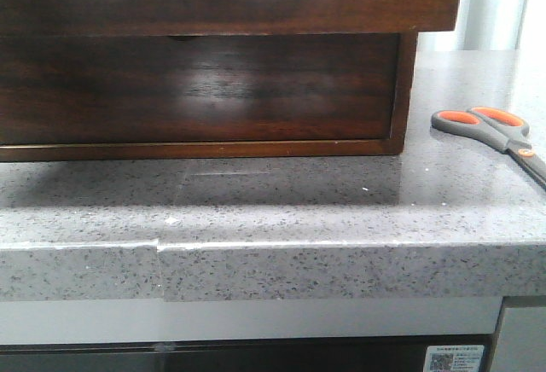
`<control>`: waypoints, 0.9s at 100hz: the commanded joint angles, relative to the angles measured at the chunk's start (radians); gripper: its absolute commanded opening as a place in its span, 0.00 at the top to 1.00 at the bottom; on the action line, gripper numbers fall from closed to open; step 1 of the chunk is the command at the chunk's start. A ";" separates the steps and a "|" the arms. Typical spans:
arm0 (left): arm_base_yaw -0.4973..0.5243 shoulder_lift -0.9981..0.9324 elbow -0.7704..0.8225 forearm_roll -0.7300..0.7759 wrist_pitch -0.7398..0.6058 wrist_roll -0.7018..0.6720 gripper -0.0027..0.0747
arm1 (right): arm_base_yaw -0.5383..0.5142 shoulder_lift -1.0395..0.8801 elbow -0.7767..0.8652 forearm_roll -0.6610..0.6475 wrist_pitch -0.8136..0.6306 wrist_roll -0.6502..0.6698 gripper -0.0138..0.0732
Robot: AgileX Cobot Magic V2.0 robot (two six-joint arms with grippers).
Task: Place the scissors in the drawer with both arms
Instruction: 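Hook the drawer front with the left gripper and pull it open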
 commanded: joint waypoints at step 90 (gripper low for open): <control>-0.003 -0.414 -0.027 -0.386 -0.065 -0.022 0.58 | 0.092 0.290 -0.298 -0.095 0.139 -0.007 0.68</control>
